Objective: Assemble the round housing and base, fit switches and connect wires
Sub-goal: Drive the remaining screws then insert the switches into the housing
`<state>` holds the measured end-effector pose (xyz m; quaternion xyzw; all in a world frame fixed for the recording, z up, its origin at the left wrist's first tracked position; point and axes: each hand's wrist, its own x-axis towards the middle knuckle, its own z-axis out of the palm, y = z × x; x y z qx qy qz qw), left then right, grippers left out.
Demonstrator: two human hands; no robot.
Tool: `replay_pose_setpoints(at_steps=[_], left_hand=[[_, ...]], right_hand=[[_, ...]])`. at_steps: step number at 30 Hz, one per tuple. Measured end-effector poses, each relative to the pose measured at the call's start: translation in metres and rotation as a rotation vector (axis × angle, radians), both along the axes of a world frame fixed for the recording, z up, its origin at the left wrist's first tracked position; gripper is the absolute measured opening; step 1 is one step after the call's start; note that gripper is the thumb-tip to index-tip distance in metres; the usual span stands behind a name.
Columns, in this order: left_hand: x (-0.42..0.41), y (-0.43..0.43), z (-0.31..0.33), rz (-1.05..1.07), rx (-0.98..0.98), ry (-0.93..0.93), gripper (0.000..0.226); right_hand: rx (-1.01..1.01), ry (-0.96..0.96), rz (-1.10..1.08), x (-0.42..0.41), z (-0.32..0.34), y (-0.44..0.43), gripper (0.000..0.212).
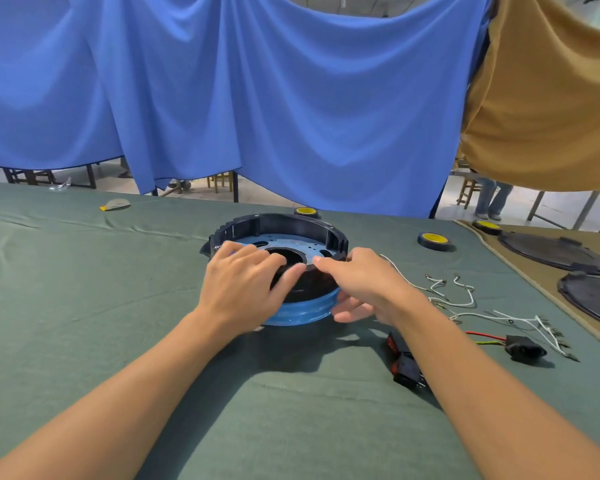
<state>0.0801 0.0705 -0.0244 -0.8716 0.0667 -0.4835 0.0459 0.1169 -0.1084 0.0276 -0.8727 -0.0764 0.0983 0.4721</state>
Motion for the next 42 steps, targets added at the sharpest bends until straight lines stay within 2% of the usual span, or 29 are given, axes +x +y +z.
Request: replay_pose_setpoints(at_steps=[4, 10, 12, 14, 16, 19, 23, 29, 33, 37, 39, 42], left_hand=[[0.001, 0.02, -0.002, 0.032, -0.1, -0.034, 0.056], [0.006, 0.034, -0.002, 0.044, -0.181, -0.022, 0.059], [0.007, 0.034, -0.002, 0.065, -0.133, -0.063, 0.062], [0.008, 0.028, -0.002, 0.099, -0.015, -0.186, 0.062], [0.008, 0.019, 0.0, 0.079, 0.077, -0.301, 0.061], [0.005, 0.004, 0.002, -0.017, 0.113, -0.338, 0.058], [0.001, -0.003, 0.0, -0.128, 0.12, -0.297, 0.05], [-0.001, -0.002, 0.009, -0.079, 0.136, -0.346, 0.038], [-0.003, 0.02, 0.013, -0.041, 0.018, -0.243, 0.04], [-0.007, 0.046, 0.009, -0.047, -0.291, 0.156, 0.066], [-0.004, 0.045, 0.004, -0.027, -0.357, 0.178, 0.069], [-0.005, 0.024, 0.004, 0.052, -0.386, 0.113, 0.058]], right_hand=[[0.137, 0.067, -0.04, 0.009, -0.001, -0.003, 0.041], [0.242, 0.029, -0.167, 0.007, -0.008, 0.007, 0.039], [0.253, 0.054, -0.12, 0.003, -0.01, 0.015, 0.051], [0.25, 0.041, -0.091, 0.001, -0.01, 0.022, 0.067], [0.282, 0.023, -0.1, 0.001, -0.011, 0.026, 0.072], [0.346, 0.04, -0.117, 0.001, -0.014, 0.026, 0.065], [0.252, 0.031, -0.123, -0.002, -0.019, 0.026, 0.052], [0.336, -0.027, -0.153, 0.013, -0.01, 0.02, 0.025], [0.334, -0.063, -0.216, 0.019, -0.012, 0.018, 0.028], [0.237, -0.056, -0.137, 0.019, -0.015, 0.024, 0.04], [0.214, -0.075, -0.078, 0.016, -0.015, 0.027, 0.04], [0.24, -0.131, -0.119, 0.015, -0.018, 0.025, 0.031]])
